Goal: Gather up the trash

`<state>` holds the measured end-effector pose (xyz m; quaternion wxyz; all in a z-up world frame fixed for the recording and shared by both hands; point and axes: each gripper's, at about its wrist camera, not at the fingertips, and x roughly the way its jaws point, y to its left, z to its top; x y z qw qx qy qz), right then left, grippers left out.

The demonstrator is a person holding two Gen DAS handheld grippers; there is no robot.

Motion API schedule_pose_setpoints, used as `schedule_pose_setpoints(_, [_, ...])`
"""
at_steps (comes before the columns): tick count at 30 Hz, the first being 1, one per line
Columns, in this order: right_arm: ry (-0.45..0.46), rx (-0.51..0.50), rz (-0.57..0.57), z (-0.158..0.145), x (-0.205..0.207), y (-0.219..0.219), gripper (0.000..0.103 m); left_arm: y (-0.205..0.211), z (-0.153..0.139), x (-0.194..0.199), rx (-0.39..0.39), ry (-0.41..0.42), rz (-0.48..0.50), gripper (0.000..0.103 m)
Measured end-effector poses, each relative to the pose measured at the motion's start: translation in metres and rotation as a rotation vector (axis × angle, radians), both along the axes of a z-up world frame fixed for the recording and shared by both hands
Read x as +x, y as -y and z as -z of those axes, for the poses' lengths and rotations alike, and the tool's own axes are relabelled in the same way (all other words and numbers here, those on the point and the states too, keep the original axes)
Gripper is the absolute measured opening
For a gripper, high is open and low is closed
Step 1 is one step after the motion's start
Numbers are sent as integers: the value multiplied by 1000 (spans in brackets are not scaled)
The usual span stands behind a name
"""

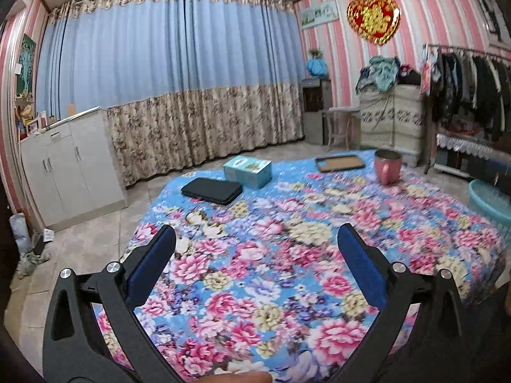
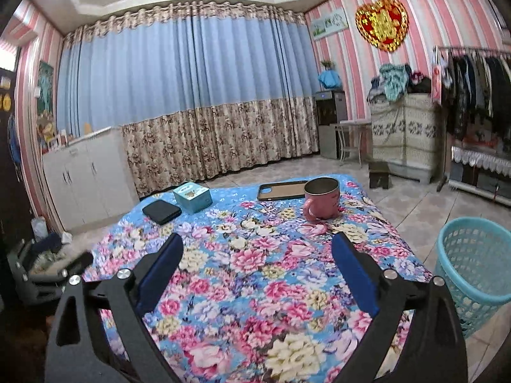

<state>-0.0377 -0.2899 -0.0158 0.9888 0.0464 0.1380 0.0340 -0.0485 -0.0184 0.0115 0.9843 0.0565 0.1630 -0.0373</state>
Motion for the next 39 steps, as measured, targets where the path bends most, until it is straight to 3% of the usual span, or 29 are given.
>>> schedule_pose_setpoints(4, [104, -154, 45, 2, -23, -16, 96, -1, 8, -12, -57, 27, 11, 98])
schedule_pose_setpoints(8, [78, -134, 41, 2, -17, -15, 97, -3, 14, -16, -52, 43, -3, 98])
schedule_pose_setpoints(13, [53, -111, 15, 9, -4, -18, 97, -12, 15, -12, -129, 49, -3, 98])
schedule_pose_setpoints(19, [24, -213, -23, 22, 6, -45, 97, -7, 19, -11, -100, 61, -20, 98])
schedule_pose_setpoints(22, [28, -246, -28, 24, 4, -53, 97, -12, 18, -10, -124, 59, -29, 98])
schedule_pose_setpoints(39, [22, -179, -17, 21, 3, -39, 97, -3, 21, -5, -89, 45, -23, 98])
